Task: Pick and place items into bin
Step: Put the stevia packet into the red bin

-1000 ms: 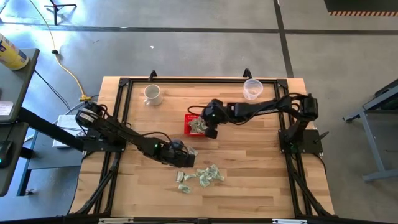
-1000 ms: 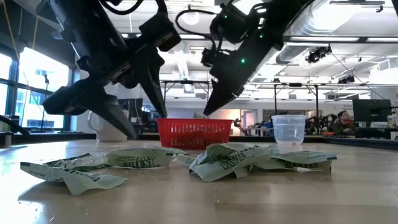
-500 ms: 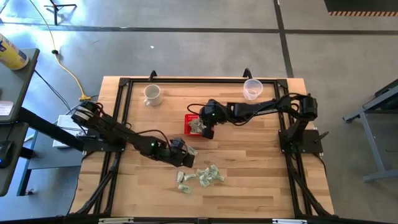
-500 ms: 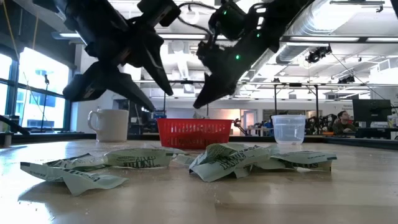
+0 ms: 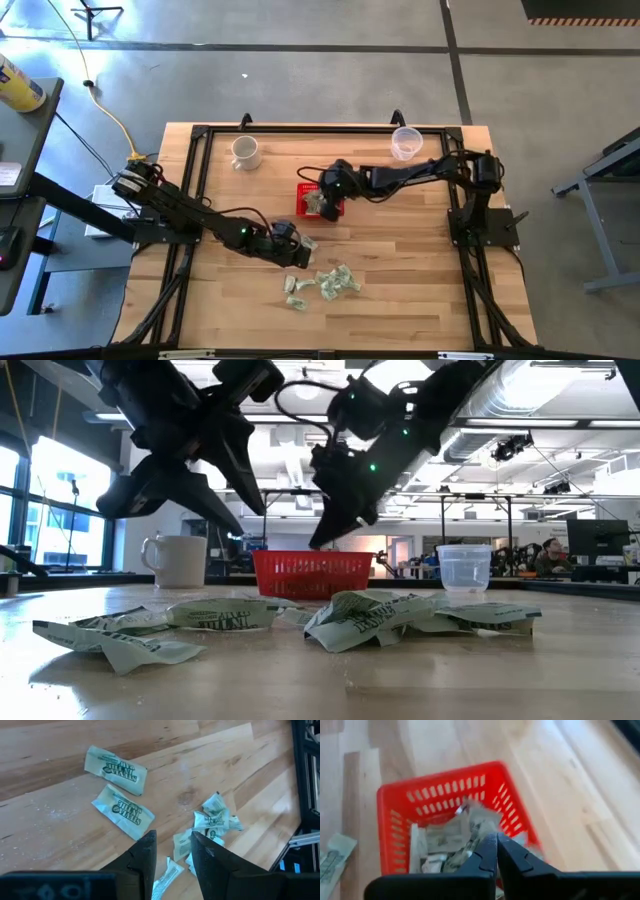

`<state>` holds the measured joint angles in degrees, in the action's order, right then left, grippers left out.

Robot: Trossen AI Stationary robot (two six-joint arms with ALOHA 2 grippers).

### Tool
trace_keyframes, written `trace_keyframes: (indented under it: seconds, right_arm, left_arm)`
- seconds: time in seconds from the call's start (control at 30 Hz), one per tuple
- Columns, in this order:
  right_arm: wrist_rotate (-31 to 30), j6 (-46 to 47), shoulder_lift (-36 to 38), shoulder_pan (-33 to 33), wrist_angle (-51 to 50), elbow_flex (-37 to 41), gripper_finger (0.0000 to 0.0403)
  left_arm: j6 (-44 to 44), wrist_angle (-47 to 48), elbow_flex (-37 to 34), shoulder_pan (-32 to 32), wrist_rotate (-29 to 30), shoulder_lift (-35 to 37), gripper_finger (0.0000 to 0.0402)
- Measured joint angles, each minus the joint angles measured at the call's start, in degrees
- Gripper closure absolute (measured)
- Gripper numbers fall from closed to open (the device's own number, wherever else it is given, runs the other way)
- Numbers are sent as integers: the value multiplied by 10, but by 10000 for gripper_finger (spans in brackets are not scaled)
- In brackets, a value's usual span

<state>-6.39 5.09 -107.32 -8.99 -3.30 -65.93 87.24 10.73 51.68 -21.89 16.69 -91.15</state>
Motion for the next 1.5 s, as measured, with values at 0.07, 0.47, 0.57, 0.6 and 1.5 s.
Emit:
trace_keyframes:
  seconds: [0.07,0.47,0.57,0.6,1.5]
  right_arm:
    - [-20,2,0,0,-22,-12,401]
    - [-15,22,18,-15,-147,-17,402]
    - [-16,21,42,-9,-143,-17,401]
    - [-16,21,50,-7,-142,-17,399]
    - [-184,234,418,177,-335,249,229]
  left_arm:
    - [0,1,0,0,0,0,245]
    - [-4,10,0,0,2,0,245]
    - [-4,10,0,0,2,0,245]
    - [-4,10,0,0,2,0,245]
    - [165,8,0,9,-42,-9,178]
